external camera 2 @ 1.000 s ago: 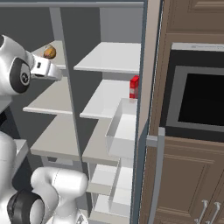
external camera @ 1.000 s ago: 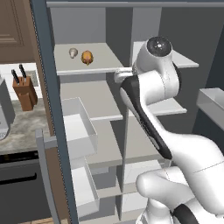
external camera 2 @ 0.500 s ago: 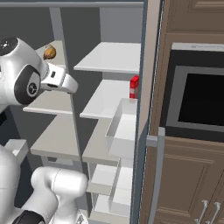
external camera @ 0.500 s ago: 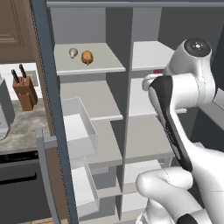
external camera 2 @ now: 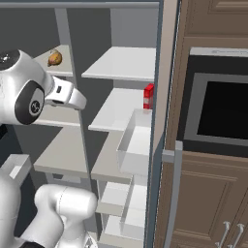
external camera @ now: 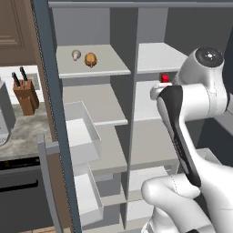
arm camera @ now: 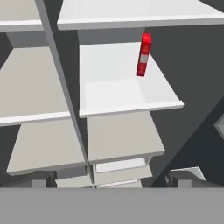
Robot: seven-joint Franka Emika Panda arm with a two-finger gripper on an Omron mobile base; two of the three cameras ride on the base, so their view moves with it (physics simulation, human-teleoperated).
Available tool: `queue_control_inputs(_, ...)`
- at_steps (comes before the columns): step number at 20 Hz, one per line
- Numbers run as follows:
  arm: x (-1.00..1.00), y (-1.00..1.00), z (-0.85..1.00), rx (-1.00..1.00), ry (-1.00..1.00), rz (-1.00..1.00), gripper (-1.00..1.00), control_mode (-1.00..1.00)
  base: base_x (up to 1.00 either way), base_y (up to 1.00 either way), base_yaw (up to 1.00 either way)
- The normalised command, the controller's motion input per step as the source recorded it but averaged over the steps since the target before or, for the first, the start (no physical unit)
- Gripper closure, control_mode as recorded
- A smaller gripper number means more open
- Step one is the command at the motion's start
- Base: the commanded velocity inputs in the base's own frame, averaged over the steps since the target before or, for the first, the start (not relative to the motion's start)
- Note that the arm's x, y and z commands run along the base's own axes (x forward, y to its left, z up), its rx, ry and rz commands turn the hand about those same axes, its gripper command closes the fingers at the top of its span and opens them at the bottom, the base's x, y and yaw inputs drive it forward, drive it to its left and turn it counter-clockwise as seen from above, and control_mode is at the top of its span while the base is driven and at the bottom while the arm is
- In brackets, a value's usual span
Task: There's a chicken drumstick in the fridge that needs to be moved to the freezer for freezing. Pick up the chicken drumstick from the fridge, place it on any shelf in the freezer, and close the fridge and freezer doors when done.
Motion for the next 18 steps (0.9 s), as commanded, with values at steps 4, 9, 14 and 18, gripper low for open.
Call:
queue_control_inputs(4, -0.09, 0.00, -0.24, 0.00, -0.08, 0.03, -1.00, -1.00, 0.00, 0.00, 0.00)
queue_control_inputs(9, -0.08, 0.00, -0.32, 0.01, -0.01, 0.09, -1.00, -1.00, 0.00, 0.00, 0.00)
queue_control_inputs(14, -0.04, 0.00, -0.15, 0.00, -0.05, 0.10, -1.00, -1.00, 0.00, 0.00, 0.00)
queue_control_inputs(18, -0.18, 0.00, 0.00, 0.00, -0.03, 0.09, -1.00, -1.00, 0.00, 0.00, 0.00)
